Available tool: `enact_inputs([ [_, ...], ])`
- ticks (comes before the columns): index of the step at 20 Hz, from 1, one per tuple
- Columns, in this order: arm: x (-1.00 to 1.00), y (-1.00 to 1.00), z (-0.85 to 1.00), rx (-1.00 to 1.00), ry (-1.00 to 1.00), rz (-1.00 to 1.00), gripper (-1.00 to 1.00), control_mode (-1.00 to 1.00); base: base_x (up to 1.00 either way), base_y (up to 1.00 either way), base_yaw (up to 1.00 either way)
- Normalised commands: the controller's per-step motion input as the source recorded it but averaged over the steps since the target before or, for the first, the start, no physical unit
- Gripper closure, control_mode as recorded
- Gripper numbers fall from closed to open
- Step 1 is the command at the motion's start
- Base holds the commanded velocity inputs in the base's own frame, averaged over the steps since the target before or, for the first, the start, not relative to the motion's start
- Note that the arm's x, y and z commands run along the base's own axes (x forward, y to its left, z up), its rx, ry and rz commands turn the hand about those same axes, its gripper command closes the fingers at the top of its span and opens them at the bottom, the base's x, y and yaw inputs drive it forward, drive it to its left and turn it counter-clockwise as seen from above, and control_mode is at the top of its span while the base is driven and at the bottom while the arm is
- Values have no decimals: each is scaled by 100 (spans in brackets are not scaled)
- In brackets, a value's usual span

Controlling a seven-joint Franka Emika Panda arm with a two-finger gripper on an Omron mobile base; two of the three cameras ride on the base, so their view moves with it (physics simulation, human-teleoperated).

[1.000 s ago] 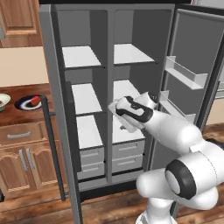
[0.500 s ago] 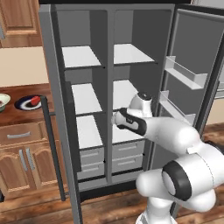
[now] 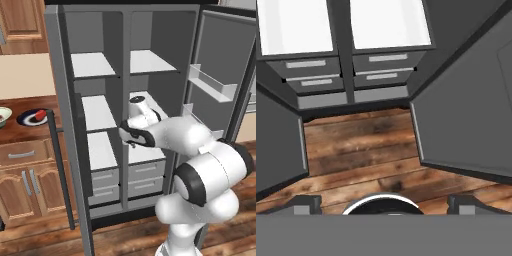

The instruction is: Place one of the steaks on the plate and the other in the bowl. Then place the bowl in the fridge.

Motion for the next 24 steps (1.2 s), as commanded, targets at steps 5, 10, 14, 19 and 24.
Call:
enact_inputs([
  [5,-44,-37,23,3,5,0,-100,-100,0,0,0],
  [10,-69,-35,32,0,0,0,-100,-100,0,0,0],
  [14,-65,-18,13,2,0,0,-100,-100,0,0,0],
  [19,-77,-3,20,31,0,0,-100,-100,0,0,0],
  [24,-41,-11,41,8,1,-7,-100,-100,0,0,0],
])
